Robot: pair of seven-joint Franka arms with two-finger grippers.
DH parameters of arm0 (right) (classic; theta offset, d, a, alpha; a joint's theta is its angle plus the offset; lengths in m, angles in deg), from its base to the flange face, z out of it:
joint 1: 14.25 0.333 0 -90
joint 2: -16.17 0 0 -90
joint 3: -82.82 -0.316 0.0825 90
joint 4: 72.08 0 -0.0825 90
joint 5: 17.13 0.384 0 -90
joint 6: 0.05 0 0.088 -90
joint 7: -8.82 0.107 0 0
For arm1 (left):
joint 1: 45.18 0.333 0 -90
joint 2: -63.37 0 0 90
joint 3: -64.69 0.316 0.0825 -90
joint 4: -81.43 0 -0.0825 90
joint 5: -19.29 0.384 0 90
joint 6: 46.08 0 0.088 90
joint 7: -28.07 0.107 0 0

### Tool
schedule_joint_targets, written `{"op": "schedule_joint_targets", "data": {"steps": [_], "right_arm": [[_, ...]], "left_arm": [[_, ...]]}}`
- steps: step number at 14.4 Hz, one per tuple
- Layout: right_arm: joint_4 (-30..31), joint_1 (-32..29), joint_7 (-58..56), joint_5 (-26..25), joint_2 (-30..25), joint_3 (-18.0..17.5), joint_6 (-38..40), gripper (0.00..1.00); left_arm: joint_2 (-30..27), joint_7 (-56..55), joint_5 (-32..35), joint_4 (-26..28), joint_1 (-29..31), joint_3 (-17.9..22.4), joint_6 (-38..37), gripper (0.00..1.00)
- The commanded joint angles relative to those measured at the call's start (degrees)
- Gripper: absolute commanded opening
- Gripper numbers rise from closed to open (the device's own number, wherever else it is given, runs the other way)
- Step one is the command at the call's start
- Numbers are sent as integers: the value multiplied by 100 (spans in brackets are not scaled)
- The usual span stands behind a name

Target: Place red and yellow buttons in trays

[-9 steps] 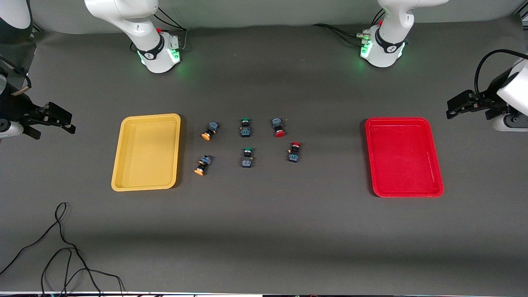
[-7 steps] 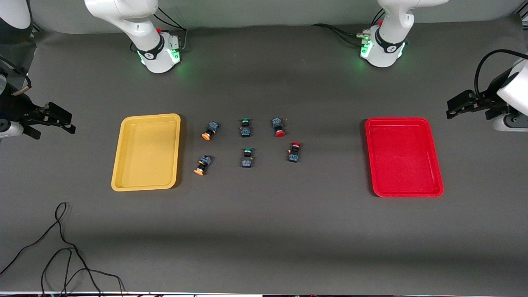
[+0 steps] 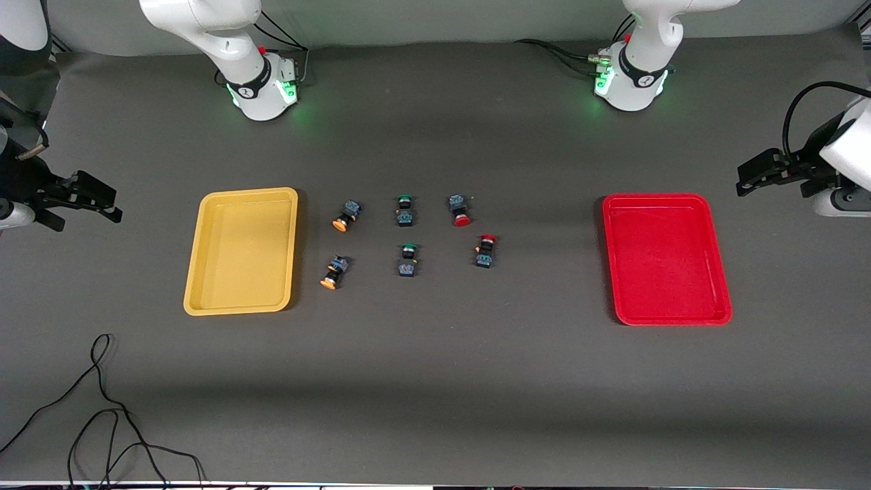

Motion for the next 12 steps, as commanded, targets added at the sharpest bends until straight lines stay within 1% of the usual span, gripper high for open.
{"op": "schedule_joint_targets", "data": {"steps": [1,3,4,6,8,9,10,12], "right_arm": [[-303,26,-5,9,119,-46,-8,100],[-278,35,-5,61,346,-55,27,100],[-277,35,4,87,644,-55,140,100],[-269,35,-599,97,647,-47,255,100],[-128,44,-647,131,594,-47,264,100],[-137,35,-621,428,603,-38,273,100],[-119,53,-446,665,603,-46,282,100],[21,262,404,703,612,-47,282,100]], "left_arm": [[16,-2,84,-62,-7,-12,-23,100],[16,-2,84,-62,-7,-12,-23,100],[8,-2,84,-62,-7,-12,-23,100],[8,-2,84,-71,-7,-12,-14,100],[8,-2,92,-114,2,-21,-49,100],[-1,-2,92,-114,-7,-21,-58,100],[-1,-2,92,-114,-16,-21,-58,100],[8,-2,92,-106,-7,-21,-58,100]]}}
